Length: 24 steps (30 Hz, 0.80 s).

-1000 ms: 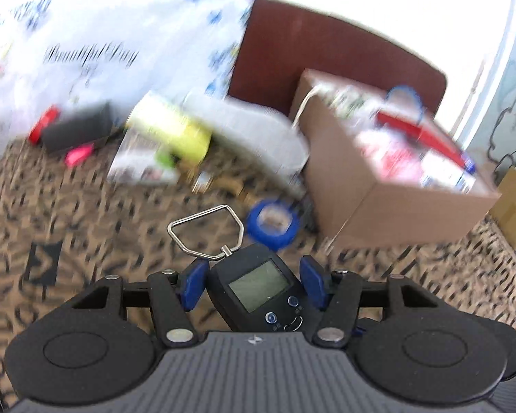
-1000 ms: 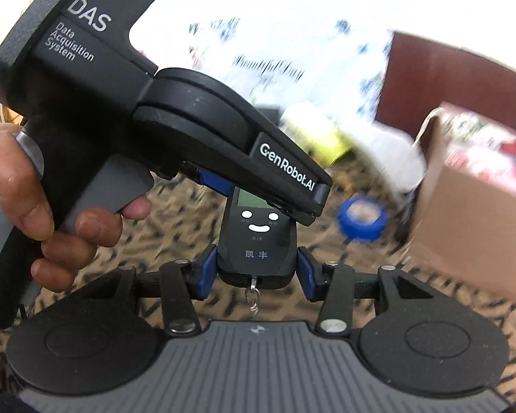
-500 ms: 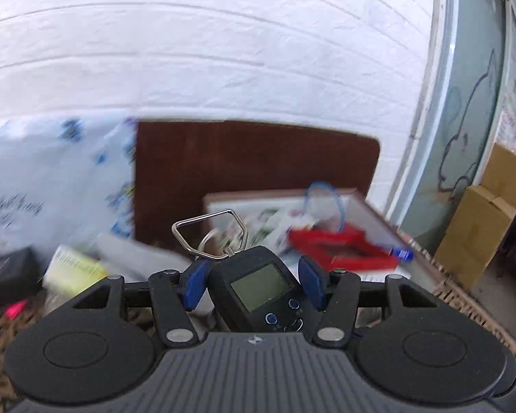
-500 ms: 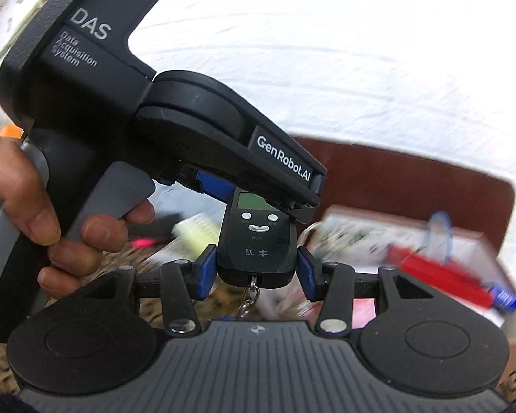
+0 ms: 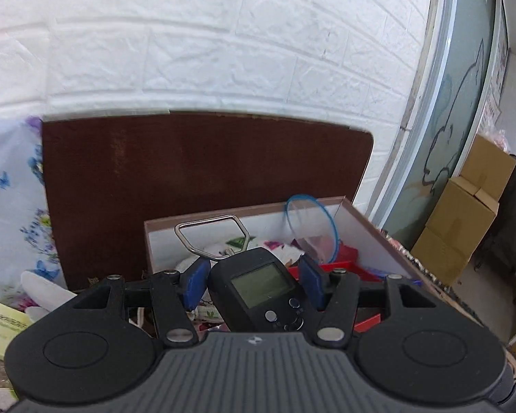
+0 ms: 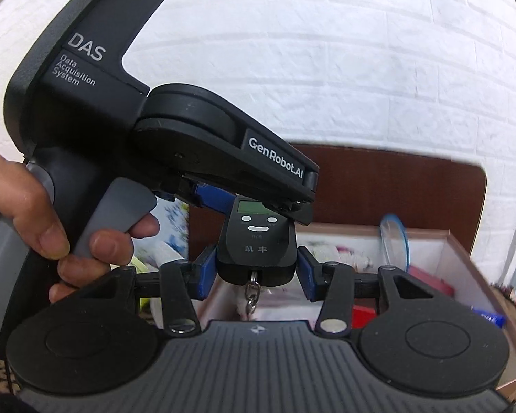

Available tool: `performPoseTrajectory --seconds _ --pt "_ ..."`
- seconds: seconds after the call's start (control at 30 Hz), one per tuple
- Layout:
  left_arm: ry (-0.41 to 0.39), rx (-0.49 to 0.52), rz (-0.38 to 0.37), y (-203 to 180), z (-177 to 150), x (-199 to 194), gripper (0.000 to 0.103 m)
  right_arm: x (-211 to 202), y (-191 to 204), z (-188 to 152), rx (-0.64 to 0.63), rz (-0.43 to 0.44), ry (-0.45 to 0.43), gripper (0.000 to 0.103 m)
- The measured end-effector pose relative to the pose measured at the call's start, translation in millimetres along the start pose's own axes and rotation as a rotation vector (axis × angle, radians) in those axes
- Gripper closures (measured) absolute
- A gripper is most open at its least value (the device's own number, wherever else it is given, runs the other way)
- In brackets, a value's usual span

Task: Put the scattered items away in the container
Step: 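Lower the scale into the cardboard box and open the left gripper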

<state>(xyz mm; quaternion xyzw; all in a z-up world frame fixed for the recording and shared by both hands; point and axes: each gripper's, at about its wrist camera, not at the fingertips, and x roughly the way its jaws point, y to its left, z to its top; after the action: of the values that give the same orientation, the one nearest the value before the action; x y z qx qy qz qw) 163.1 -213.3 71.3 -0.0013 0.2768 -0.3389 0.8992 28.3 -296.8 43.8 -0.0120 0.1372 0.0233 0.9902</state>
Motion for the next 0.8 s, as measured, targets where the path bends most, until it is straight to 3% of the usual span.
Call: performPoseTrajectory --seconds 0.13,0.2,0.23,0.43,0.53,0.8 --pt "0.071 -0.019 -0.022 8.3 -11.8 32.6 0.043 39.9 -10.1 -5.9 0.008 -0.019 0.079 0.055" --pt "0.116 -0.024 -0.026 10.9 -17.6 44.6 0.038 51.2 -12.1 -12.9 -0.006 -0.030 0.131 0.056" --pt "0.117 -0.013 -0.024 10.9 -19.8 47.2 0.031 54.6 -12.5 -16.8 -0.012 -0.029 0.146 0.056" --pt "0.091 0.004 -0.027 16.1 -24.1 47.1 0.026 71.2 -6.9 -22.0 -0.063 -0.002 0.130 0.052" --pt "0.079 -0.003 -0.016 19.3 -25.0 42.5 0.012 74.0 -3.2 -21.5 -0.057 0.004 0.127 0.048" --pt "0.019 -0.017 -0.012 17.5 -28.9 9.9 0.007 55.6 8.2 -24.2 -0.033 -0.016 0.091 0.030"
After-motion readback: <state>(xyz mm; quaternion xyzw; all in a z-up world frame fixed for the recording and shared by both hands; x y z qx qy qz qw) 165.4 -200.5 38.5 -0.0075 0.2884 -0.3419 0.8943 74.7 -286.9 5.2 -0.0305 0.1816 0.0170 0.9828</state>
